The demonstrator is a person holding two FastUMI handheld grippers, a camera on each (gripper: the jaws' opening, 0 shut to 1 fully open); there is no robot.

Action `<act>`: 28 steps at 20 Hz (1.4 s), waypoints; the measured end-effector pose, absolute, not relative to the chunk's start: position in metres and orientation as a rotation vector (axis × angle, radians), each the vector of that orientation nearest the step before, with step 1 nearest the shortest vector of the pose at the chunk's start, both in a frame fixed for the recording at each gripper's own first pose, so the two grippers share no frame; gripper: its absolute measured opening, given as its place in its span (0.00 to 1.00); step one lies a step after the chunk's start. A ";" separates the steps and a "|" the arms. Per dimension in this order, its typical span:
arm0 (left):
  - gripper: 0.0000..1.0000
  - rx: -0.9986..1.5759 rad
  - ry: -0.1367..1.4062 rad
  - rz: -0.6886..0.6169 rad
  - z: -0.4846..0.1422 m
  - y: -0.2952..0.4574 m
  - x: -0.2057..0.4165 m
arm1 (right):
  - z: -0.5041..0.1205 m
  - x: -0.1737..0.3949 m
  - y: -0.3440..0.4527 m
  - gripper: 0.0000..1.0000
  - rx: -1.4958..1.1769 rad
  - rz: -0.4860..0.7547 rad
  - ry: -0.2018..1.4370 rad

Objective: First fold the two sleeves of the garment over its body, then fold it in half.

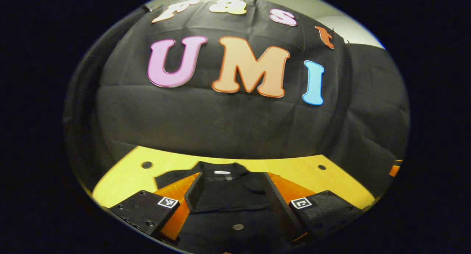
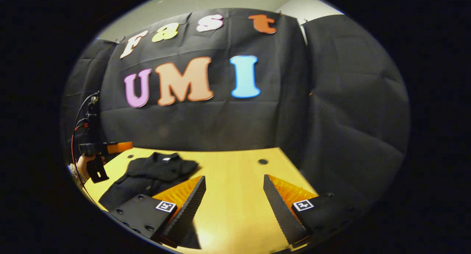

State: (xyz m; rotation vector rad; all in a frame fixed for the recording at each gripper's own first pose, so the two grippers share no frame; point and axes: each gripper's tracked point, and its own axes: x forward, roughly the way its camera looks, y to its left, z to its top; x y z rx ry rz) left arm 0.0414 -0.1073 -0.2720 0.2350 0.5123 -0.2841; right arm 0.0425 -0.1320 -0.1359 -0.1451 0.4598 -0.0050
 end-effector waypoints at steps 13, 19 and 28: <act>0.94 0.322 0.891 0.022 -0.313 0.075 -0.172 | -0.320 -0.039 -0.051 1.00 -0.277 0.212 0.895; 0.95 0.349 1.012 0.028 -0.337 0.083 -0.217 | -0.355 -0.067 -0.048 1.00 -0.304 0.215 1.005; 0.97 0.369 1.113 0.037 -0.368 0.095 -0.253 | -0.373 -0.087 -0.050 0.99 -0.331 0.204 1.066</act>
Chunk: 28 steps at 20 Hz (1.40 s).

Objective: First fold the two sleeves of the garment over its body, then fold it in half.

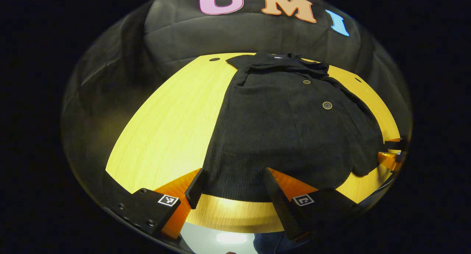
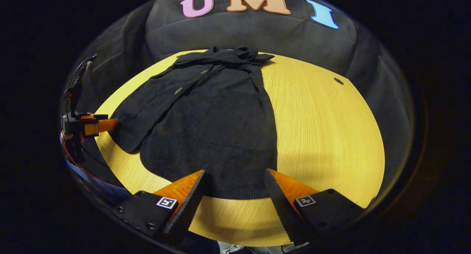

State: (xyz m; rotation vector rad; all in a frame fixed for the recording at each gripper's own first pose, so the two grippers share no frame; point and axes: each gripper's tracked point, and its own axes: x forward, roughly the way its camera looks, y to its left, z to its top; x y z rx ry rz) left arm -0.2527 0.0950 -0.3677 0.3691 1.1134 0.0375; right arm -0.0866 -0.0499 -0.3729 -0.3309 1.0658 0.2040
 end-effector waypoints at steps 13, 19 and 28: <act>0.41 0.315 1.081 -0.012 -0.378 0.074 -0.254 | -0.379 -0.093 -0.029 0.53 -0.314 0.273 1.046; 0.02 0.097 1.065 0.011 -0.377 0.064 -0.252 | -0.382 -0.089 -0.023 0.22 -0.243 0.260 1.066; 0.00 0.062 1.087 -0.026 -0.366 0.052 -0.247 | -0.363 -0.080 -0.016 0.04 -0.277 0.244 1.048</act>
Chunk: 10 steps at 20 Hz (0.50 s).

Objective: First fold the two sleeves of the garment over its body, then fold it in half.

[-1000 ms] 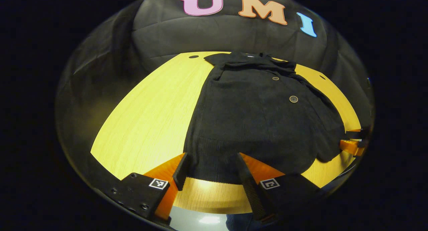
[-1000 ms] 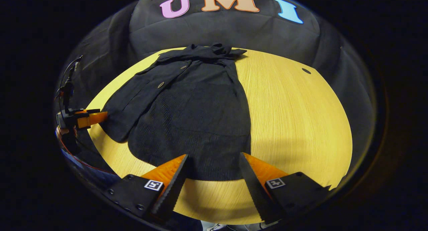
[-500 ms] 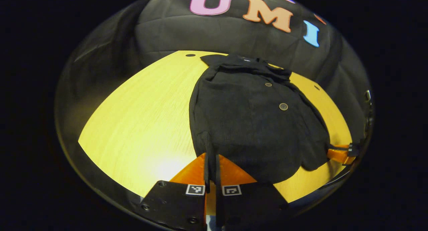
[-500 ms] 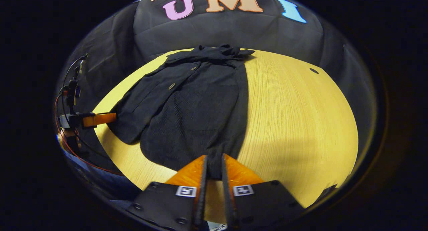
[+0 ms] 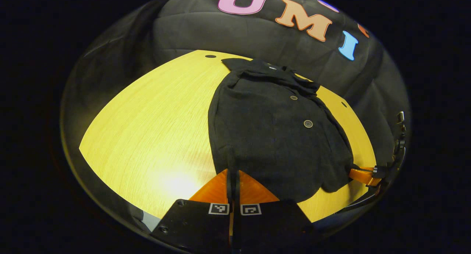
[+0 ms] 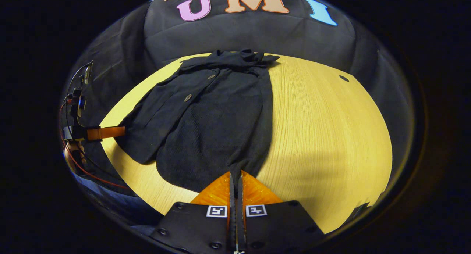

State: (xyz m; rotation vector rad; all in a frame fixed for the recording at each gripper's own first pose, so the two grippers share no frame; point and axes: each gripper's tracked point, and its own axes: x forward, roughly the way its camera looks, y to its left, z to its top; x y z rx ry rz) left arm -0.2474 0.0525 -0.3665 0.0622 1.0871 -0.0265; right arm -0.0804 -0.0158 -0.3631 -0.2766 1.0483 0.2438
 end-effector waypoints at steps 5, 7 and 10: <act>0.00 0.027 1.015 -0.051 -0.337 0.033 -0.219 | -0.314 -0.043 -0.005 0.04 -0.282 0.231 0.927; 0.00 0.030 0.964 -0.079 -0.319 0.023 -0.197 | -0.288 -0.016 0.000 0.04 -0.281 0.224 0.857; 0.00 -0.026 0.874 -0.111 -0.293 0.005 -0.156 | -0.258 0.021 0.006 0.04 -0.294 0.220 0.767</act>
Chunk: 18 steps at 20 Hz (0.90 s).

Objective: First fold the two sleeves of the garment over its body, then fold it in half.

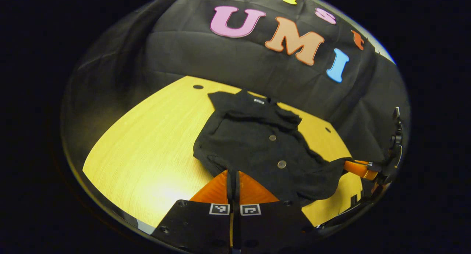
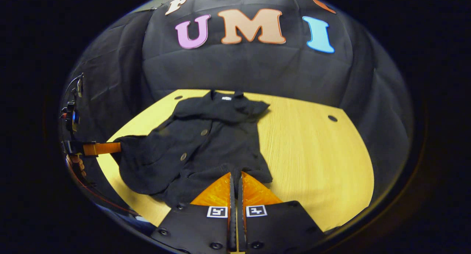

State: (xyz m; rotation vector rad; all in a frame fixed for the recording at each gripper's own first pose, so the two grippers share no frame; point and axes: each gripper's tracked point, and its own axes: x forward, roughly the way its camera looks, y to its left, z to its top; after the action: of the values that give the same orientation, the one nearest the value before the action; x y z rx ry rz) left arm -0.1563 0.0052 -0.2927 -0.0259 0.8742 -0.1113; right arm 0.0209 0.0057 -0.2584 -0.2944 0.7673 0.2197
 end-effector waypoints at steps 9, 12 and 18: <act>0.00 -0.056 0.632 -0.212 -0.239 -0.024 -0.014 | -0.201 0.119 0.032 0.04 -0.402 0.237 0.598; 0.00 -0.041 0.574 -0.240 -0.229 -0.034 0.031 | -0.177 0.160 0.037 0.04 -0.430 0.226 0.533; 0.00 -0.021 0.523 -0.267 -0.221 -0.046 0.107 | -0.137 0.245 0.053 0.04 -0.447 0.239 0.429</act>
State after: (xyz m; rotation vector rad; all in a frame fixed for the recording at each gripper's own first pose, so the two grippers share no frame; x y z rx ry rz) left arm 0.1072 -0.0461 -0.2210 -0.0213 0.5227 -0.2670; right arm 0.2455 0.0532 -0.1368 -0.4466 0.4287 0.2391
